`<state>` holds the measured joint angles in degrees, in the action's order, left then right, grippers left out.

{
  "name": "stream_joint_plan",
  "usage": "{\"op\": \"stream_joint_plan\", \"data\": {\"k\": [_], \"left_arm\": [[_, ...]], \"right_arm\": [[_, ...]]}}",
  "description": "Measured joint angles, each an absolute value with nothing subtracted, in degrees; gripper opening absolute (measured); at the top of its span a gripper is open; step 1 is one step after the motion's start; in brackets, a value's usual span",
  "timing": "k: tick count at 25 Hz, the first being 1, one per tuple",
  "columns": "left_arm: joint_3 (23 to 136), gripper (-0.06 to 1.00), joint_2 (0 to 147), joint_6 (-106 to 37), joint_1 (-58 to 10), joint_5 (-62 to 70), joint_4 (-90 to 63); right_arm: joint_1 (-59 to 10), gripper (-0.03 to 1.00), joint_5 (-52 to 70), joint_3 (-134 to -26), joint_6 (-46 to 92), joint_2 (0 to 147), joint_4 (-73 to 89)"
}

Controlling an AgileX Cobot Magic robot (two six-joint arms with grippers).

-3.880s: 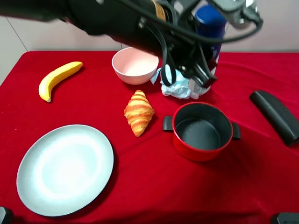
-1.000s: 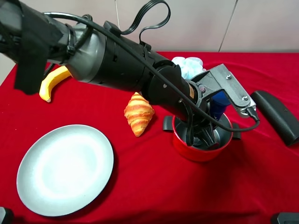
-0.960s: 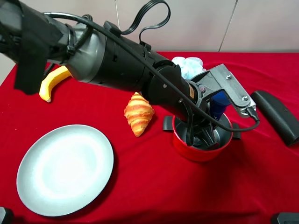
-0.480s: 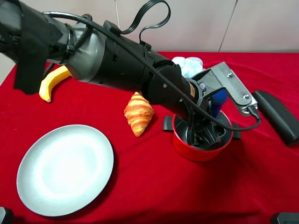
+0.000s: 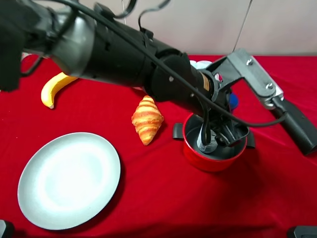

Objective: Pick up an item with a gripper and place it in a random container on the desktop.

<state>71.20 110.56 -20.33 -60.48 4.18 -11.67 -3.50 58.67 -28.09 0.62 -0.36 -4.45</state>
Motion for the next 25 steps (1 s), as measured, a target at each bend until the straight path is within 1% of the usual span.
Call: {"op": "stream_joint_plan", "data": {"k": [6,20,25], "left_arm": [[71.2,0.99,104.7,-19.8,-60.5,6.2,-11.7],[71.2,0.99,91.7,-13.2,-60.5,20.3,-11.3],[71.2,0.99,88.6,-6.2,-60.5,28.7,-4.0]], "right_arm": [[-3.5,0.69,58.6,-28.1,0.6,-0.4,-4.4],[-3.5,0.69,58.6,-28.1,0.6,-0.4,-4.4],[-3.5,0.69,58.6,-28.1,0.6,-0.4,-4.4]]}}
